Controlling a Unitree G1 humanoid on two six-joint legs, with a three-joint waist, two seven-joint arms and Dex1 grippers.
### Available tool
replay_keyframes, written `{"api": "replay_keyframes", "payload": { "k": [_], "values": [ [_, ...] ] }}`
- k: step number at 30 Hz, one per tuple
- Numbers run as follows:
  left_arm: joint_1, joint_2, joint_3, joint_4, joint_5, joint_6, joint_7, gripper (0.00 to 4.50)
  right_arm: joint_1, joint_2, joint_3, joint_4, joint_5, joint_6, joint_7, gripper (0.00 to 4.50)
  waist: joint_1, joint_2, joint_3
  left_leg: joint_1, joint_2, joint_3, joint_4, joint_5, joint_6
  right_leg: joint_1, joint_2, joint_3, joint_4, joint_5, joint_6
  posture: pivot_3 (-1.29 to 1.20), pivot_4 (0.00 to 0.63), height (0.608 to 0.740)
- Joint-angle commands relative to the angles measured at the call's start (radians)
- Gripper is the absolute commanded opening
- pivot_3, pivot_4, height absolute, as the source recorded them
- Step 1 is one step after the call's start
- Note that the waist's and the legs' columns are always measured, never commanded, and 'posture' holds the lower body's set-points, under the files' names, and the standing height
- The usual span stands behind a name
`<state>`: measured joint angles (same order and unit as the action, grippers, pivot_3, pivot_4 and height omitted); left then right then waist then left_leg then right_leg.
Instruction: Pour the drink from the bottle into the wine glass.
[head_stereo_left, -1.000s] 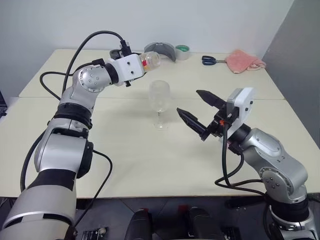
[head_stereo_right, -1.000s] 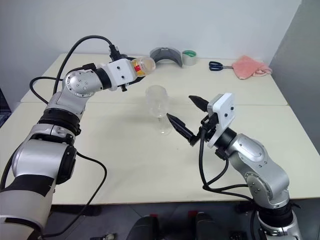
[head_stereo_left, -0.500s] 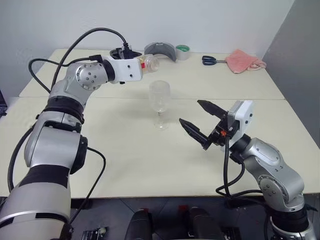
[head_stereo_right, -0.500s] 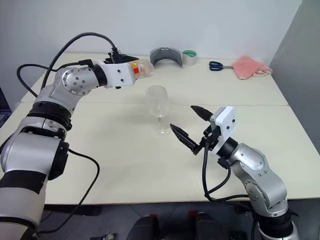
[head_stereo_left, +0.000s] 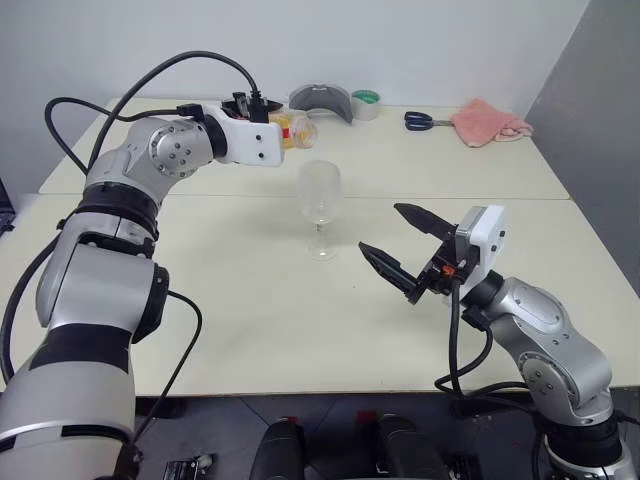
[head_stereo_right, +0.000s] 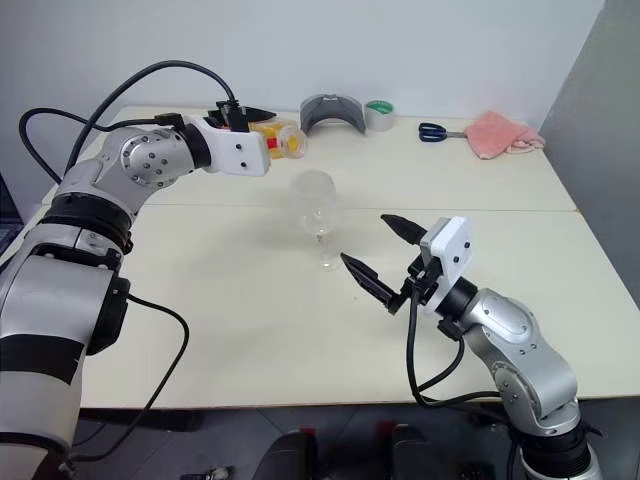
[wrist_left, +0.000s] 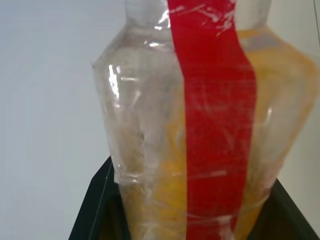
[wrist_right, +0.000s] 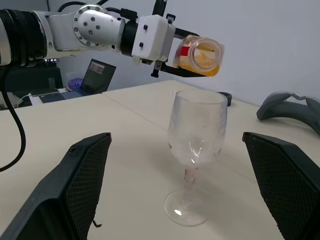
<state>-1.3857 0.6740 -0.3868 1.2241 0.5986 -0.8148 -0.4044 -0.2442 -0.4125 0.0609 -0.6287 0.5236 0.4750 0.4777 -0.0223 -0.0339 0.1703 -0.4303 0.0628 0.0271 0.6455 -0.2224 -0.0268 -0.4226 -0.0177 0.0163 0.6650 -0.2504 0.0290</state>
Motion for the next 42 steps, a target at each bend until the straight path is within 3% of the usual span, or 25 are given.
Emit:
{"api": "replay_keyframes", "payload": {
  "k": [1, 42],
  "values": [
    [-0.058, 0.011, 0.001, -0.004, 0.007, -0.019, 0.035, 1.74, -0.002, -0.002, -0.022, -0.045, 0.004, -0.011, -0.005, 4.50, 0.000, 0.000, 0.000, 0.000, 0.000, 0.000, 0.000, 0.000, 0.000, 0.000, 0.000, 0.000, 0.000, 0.000, 0.000, 0.00, 0.150, 0.740],
    [-0.149, 0.025, -0.151, 0.045, 0.204, -0.052, 0.259, 1.74, 0.002, -0.002, -0.040, -0.049, 0.013, -0.013, -0.029, 4.50, 0.001, 0.000, 0.000, 0.000, 0.000, 0.000, 0.000, 0.000, 0.000, 0.000, 0.000, 0.000, 0.001, 0.000, 0.000, 0.00, 0.150, 0.740]
  ]
}}
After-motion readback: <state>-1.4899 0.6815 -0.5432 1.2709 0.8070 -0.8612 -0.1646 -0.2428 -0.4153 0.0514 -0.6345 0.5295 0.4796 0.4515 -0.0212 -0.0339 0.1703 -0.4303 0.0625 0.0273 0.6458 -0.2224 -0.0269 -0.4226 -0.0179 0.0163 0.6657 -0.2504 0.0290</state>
